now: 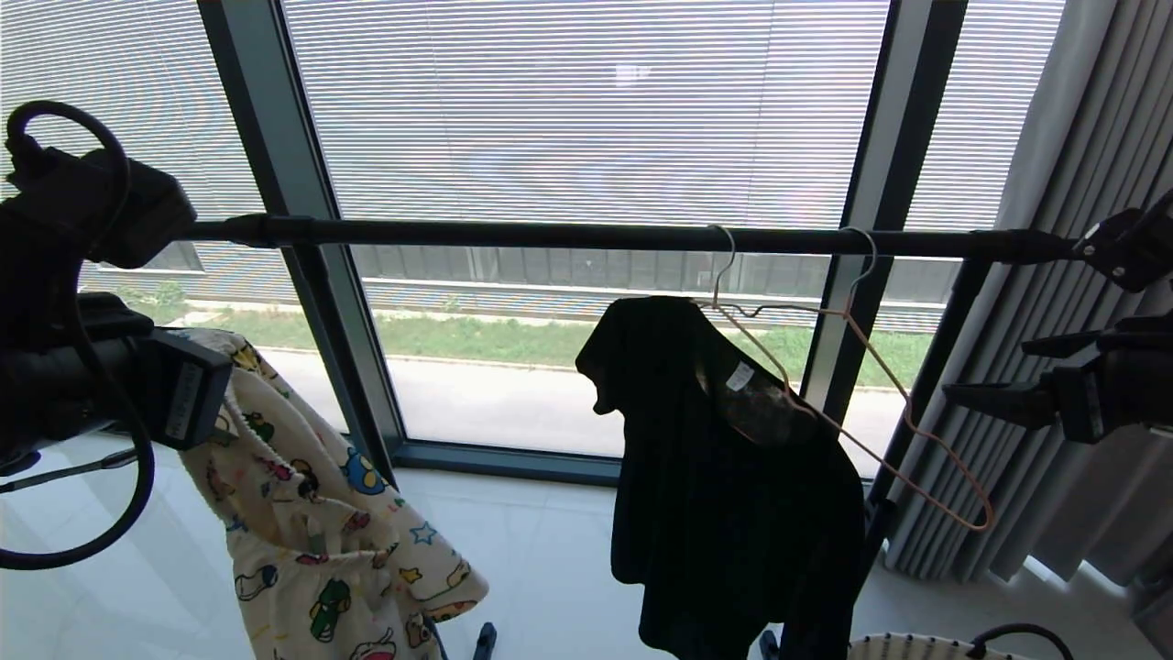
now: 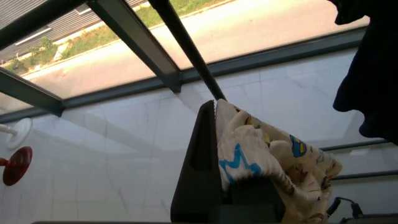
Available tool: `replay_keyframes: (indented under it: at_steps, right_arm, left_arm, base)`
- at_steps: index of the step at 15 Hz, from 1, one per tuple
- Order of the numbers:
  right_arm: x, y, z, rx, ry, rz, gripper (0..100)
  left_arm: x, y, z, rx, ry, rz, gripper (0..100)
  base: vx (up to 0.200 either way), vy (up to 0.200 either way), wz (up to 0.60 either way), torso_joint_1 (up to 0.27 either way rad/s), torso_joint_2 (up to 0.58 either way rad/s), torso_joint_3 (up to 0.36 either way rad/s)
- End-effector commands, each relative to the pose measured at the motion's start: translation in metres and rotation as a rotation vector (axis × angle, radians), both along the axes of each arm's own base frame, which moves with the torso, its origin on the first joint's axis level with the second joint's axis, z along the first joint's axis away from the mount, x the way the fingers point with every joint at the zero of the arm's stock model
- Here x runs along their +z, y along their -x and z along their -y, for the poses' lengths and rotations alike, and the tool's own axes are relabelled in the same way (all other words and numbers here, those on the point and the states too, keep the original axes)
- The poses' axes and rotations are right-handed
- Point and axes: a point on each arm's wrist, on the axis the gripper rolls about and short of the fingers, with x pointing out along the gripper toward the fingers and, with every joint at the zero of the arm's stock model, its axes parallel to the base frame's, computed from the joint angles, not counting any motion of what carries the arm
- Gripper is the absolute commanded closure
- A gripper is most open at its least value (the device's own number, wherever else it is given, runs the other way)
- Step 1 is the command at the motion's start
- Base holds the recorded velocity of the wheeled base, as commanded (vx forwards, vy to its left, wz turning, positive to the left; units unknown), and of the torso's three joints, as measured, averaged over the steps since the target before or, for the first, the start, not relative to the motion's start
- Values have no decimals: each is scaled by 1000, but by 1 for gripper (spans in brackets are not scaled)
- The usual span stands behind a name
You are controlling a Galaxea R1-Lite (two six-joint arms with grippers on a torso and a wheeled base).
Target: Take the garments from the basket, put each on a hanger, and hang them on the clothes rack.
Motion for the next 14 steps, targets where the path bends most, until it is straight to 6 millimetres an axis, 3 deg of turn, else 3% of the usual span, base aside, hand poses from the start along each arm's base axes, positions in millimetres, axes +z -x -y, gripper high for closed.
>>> replay_keyframes:
  at_steps: [1, 7, 10, 14]
  right_arm:
    - [-28, -22, -5, 23, 17, -91, 0]
    - [-81, -91, -13, 59, 11, -98, 0]
    - [-94, -111, -11, 82, 0, -105, 0]
    - [-97, -126, -3, 105, -35, -106, 0]
  left_arm:
    - [2, 15, 7, -71, 4, 23, 100]
    - [3, 19, 10, -96, 5, 30, 100]
    - [2, 18, 11, -97, 2, 26, 100]
    - [1, 18, 17, -118, -7, 23, 100]
  base:
    - [0, 0, 0, 0, 0, 0]
    - [0, 0, 0, 0, 0, 0]
    - [0, 0, 0, 0, 0, 0]
    - [0, 0, 0, 0, 0, 0]
